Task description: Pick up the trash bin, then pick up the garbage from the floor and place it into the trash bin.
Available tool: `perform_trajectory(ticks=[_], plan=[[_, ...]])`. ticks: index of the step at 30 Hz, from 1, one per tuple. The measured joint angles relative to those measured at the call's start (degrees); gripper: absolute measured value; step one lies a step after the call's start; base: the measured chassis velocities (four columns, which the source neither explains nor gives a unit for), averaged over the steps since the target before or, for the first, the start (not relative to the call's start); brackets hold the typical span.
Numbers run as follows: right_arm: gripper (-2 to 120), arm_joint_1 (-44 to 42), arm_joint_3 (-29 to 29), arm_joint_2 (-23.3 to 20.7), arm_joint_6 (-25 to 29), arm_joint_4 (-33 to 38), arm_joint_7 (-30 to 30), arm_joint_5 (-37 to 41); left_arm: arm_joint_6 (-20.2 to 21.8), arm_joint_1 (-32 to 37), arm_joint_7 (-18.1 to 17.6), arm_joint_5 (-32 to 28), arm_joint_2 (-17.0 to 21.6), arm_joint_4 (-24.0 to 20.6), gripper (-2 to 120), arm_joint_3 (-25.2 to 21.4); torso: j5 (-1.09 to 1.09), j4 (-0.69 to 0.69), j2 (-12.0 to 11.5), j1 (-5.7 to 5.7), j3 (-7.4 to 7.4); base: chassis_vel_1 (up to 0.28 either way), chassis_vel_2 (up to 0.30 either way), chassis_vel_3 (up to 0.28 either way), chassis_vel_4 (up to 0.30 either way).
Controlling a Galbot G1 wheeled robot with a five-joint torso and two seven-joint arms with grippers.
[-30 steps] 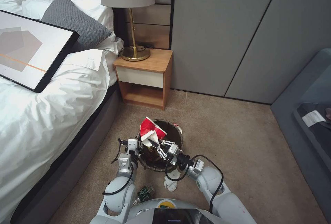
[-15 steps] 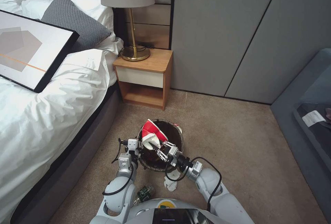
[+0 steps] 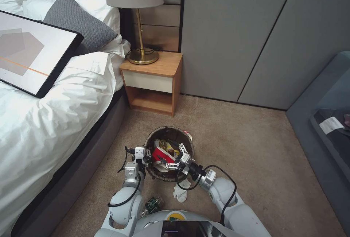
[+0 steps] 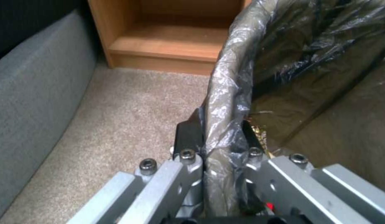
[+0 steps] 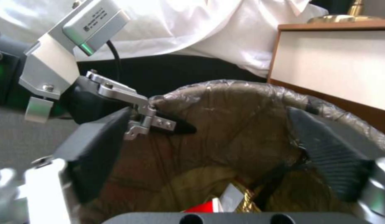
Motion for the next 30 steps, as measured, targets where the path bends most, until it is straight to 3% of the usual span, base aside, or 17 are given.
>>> perform_trajectory(ticks=[4, 10, 12, 13, 16, 17, 20, 24, 30], plan=[[100, 0.16, 0.17, -0.05, -0.02, 0.07, 0.09, 0.12, 0.03, -0.05, 0.0, -0.03, 0.02, -0.05, 5, -0.04, 0.0, 0.0, 0.0, 0.0, 0.0, 0.0, 0.0, 0.0, 0.0], [100, -0.07, 0.63, 0.22, 0.45, 2.63, 3.55, -0.15, 0.04, -0.11, 0.0, -0.07, 0.02, -0.05, 5, -0.19, 0.0, 0.0, 0.0, 0.0, 0.0, 0.0, 0.0, 0.0, 0.0], [100, -1.09, 1.79, 1.03, 0.55, 7.7, 9.9, -1.44, 0.04, -0.15, 0.01, -0.11, 0.0, -0.01, 5, -0.35, 0.0, 0.01, 0.0, 0.0, 0.0, 0.0, 0.0, 0.0, 0.0], [100, -1.09, 1.79, 1.03, 0.55, 7.7, 9.9, -1.44, 0.04, -0.15, 0.01, -0.11, 0.0, -0.01, 5, -0.35, 0.0, 0.01, 0.0, 0.0, 0.0, 0.0, 0.0, 0.0, 0.0], [100, -2.64, 4.78, 2.83, -0.74, 13.61, 21.13, -7.08, -0.01, -0.19, 0.01, -0.13, -0.1, 0.14, 5, -0.42, 0.0, 0.0, 0.0, 0.0, 0.0, 0.0, 0.0, 0.0, 0.0], [100, -2.64, 4.78, 2.83, -0.74, 13.61, 21.13, -7.08, -0.01, -0.19, 0.01, -0.13, -0.1, 0.14, 5, -0.42, 0.0, 0.0, 0.0, 0.0, 0.0, 0.0, 0.0, 0.0, 0.0], [100, -5.72, 7.3, 4.42, -4.5, 16.84, 34.74, -10.8, -0.07, -0.26, 0.04, -0.13, -0.16, 0.26, 5, -0.48, 0.0, 0.0, 0.0, 0.0, 0.0, 0.0, 0.0, 0.0, 0.0], [100, -8.88, 9.08, 5.74, -5.68, 16.43, 41.63, -11.2, -0.1, -0.32, 0.05, -0.2, -0.15, 0.28, 5, -0.62, 0.0, -0.01, 0.0, 0.0, 0.0, 0.0, 0.0, 0.0, 0.0], [100, -11.31, 12.21, 8.33, -3.69, 14.07, 45.23, -11.83, -0.14, -0.3, 0.06, -0.45, -0.1, 0.22, 5, -0.9, 0.01, 0.0, 0.0, 0.0, 0.0, 0.0, 0.0, 0.0, 0.0]])
